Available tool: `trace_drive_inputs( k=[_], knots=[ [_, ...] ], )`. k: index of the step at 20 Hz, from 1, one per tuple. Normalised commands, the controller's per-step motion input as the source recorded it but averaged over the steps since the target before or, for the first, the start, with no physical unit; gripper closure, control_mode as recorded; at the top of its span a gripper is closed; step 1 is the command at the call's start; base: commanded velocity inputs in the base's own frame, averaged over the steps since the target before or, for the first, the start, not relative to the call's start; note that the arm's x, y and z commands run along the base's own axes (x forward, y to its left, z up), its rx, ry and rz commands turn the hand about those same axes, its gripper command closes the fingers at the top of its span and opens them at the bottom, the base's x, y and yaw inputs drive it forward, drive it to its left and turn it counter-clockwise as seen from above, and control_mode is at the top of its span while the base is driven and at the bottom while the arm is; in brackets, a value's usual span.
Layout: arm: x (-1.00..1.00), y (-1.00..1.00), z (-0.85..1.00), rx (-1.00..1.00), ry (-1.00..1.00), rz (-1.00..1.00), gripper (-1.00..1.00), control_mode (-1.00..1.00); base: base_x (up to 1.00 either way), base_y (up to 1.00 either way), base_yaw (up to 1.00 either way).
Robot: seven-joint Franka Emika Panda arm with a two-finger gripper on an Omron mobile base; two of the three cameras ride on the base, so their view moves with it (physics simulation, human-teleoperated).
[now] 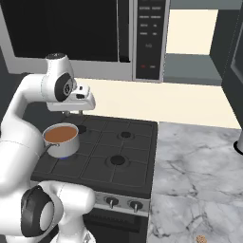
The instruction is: Pick up the sugar cube(s) and place them in the saucepan with hot chocolate.
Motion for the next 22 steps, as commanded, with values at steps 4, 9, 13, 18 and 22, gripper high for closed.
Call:
trace_drive_inputs(
  k=[4,9,13,18,22],
  knots=[
    [-0.04,-0.02,0.0,0.0,0.0,0.0,-1.0,-1.0,0.0,0.0,0.0],
    [-0.09,-0.05,-0.01,0.0,0.0,-0.01,-1.0,-1.0,0.0,0.0,0.0],
    [-0.09,-0.01,0.0,0.0,0.0,-0.01,-1.0,-1.0,0.0,0.0,0.0],
    [-0.07,0.0,0.0,0.0,-0.01,0.0,-1.0,-1.0,0.0,0.0,0.0],
    [-0.5,-0.03,0.0,0.0,-0.04,-0.05,-1.0,-1.0,0.0,0.0,0.0]
  ],
)
